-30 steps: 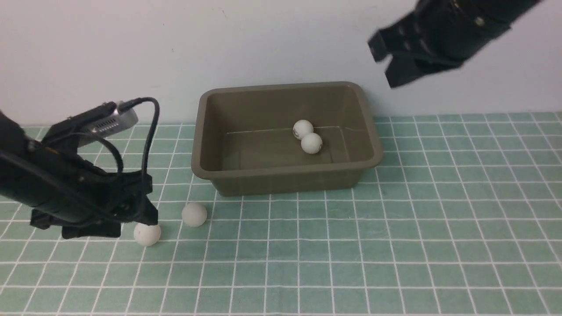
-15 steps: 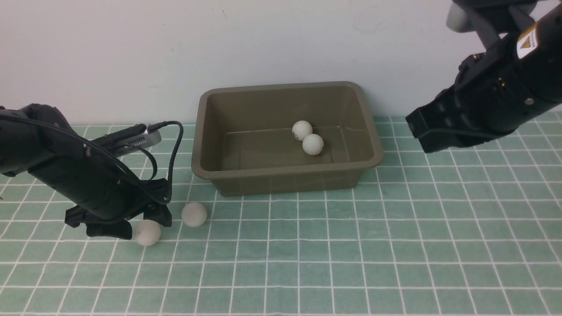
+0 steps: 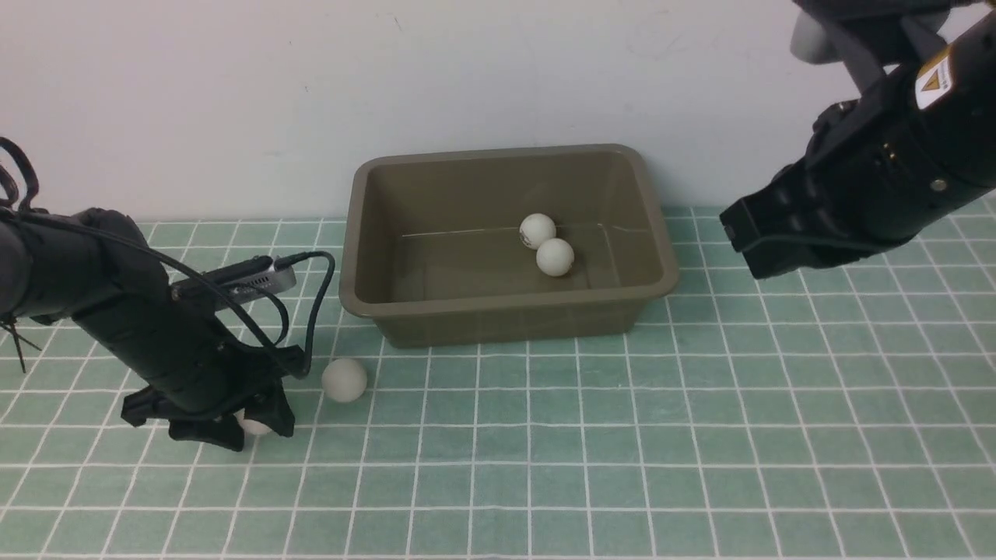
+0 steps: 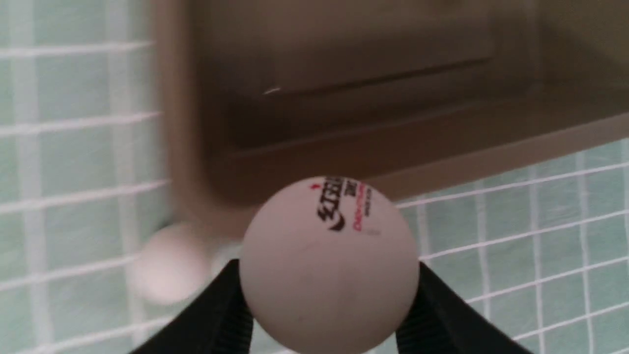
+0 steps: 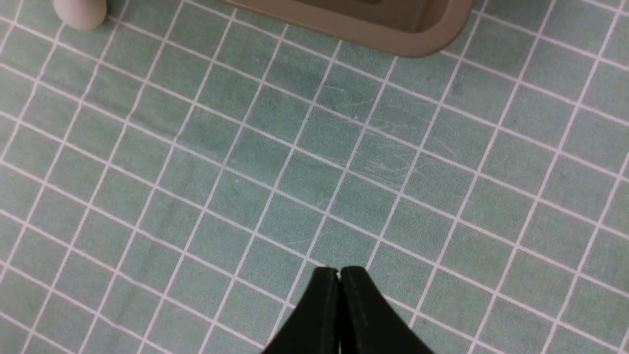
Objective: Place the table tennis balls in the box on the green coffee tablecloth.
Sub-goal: 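Reach for and grasp a ping pong ball on the table beside the basket, then drop the ball into the bin, then reach for and grasp a ping pong ball on the table beside the basket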
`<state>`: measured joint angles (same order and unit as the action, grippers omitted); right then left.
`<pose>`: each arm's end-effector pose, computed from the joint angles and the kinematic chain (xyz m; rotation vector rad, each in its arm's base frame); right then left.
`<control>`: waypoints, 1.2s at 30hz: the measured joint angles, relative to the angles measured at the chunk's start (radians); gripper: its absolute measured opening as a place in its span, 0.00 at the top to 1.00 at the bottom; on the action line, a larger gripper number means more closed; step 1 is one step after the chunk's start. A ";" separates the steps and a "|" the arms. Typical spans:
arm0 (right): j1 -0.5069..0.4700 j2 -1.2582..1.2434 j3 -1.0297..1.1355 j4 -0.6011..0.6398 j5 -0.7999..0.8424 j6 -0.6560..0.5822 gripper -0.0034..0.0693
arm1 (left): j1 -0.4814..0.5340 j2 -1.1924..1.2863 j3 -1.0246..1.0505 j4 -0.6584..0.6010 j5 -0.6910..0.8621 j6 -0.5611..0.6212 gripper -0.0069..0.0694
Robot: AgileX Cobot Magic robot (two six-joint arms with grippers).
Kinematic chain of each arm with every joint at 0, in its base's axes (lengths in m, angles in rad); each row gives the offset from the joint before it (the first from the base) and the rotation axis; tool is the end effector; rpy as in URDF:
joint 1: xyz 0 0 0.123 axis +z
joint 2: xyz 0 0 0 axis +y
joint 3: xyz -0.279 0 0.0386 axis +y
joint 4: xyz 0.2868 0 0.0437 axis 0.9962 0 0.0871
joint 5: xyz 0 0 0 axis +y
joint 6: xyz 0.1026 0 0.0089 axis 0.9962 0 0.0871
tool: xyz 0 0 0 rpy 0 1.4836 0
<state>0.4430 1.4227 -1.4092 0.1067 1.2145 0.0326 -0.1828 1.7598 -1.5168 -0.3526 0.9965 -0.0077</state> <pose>0.2912 0.1495 0.3514 -0.5367 2.6819 0.2845 0.4094 -0.1061 0.2743 0.0614 2.7145 -0.5136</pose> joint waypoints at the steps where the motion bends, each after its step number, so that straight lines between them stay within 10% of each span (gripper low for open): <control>1: 0.000 0.000 0.000 0.000 -0.001 0.000 0.98 | -0.039 0.041 -0.042 -0.003 -0.002 -0.011 0.47; 13: 0.000 0.000 0.000 0.000 -0.004 0.000 0.98 | -0.127 0.386 -0.394 -0.004 -0.002 -0.059 0.42; 20: 0.000 0.000 0.000 -0.001 -0.004 0.000 0.98 | -0.127 0.452 -0.480 -0.011 0.038 -0.060 0.13; 24: 0.000 0.000 0.000 -0.005 -0.002 0.000 0.98 | -0.127 0.432 -0.507 0.014 0.095 -0.060 0.12; 29: 0.000 0.000 0.000 -0.010 0.001 0.000 0.98 | -0.123 0.369 -0.554 0.098 0.192 -0.067 0.30; 36: 0.000 0.000 0.000 -0.018 0.007 0.000 0.98 | -0.031 0.171 -0.545 0.170 0.234 -0.010 0.86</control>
<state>0.4430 1.4227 -1.4092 0.0885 1.2215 0.0326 -0.2142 1.9310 -2.0618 -0.1823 1.2308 -0.0179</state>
